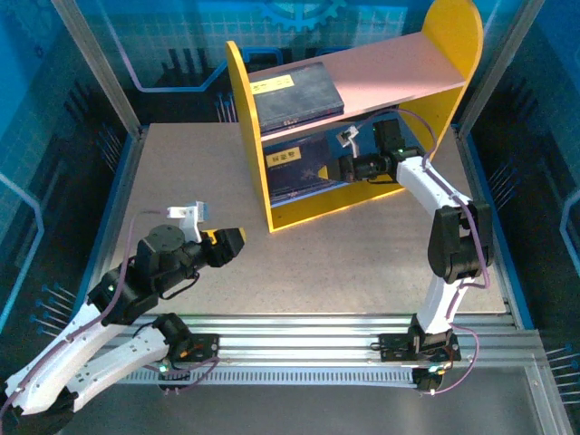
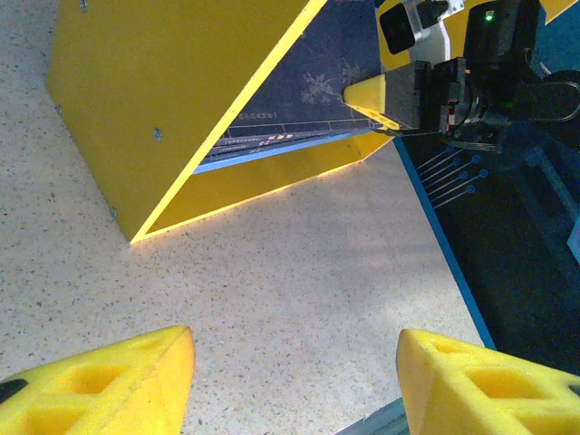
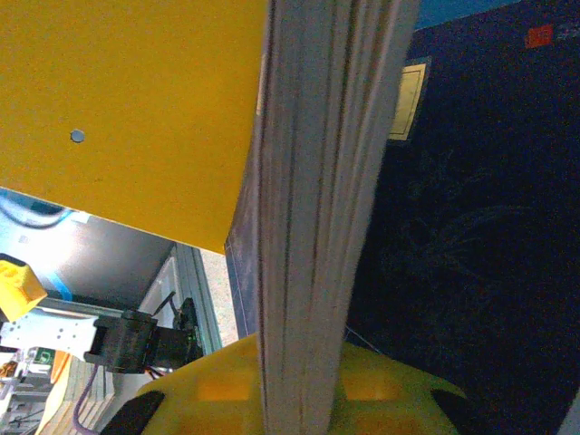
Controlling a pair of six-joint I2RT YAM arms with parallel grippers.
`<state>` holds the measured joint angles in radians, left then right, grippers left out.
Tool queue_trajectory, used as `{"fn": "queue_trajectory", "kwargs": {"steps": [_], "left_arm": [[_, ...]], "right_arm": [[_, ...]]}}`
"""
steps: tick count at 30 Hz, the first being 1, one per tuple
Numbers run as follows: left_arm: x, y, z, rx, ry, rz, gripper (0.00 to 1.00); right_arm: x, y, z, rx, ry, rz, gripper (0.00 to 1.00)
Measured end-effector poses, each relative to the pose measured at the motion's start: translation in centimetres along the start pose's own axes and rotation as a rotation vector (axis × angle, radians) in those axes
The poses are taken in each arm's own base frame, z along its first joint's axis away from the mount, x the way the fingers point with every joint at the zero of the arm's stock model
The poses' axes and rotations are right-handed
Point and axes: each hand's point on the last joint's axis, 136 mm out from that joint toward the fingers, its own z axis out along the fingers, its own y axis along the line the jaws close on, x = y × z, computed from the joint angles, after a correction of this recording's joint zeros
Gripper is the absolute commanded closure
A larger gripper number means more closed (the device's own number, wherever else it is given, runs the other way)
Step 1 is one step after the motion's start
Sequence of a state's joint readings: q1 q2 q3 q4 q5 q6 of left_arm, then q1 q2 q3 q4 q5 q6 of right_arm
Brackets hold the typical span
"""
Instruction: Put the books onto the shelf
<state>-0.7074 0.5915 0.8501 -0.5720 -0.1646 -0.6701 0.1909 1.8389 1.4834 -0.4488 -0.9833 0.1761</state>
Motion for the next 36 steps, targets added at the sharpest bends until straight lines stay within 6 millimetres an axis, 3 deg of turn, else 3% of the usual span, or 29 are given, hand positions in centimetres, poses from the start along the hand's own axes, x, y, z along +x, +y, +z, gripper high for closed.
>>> {"fn": "queue_trajectory", "kwargs": {"steps": [36], "left_arm": [[-0.02, 0.09, 0.08, -0.004, 0.000, 0.013, 0.38]], "right_arm": [[0.03, -0.05, 0.12, 0.027, 0.018, -0.022, 0.90]]}}
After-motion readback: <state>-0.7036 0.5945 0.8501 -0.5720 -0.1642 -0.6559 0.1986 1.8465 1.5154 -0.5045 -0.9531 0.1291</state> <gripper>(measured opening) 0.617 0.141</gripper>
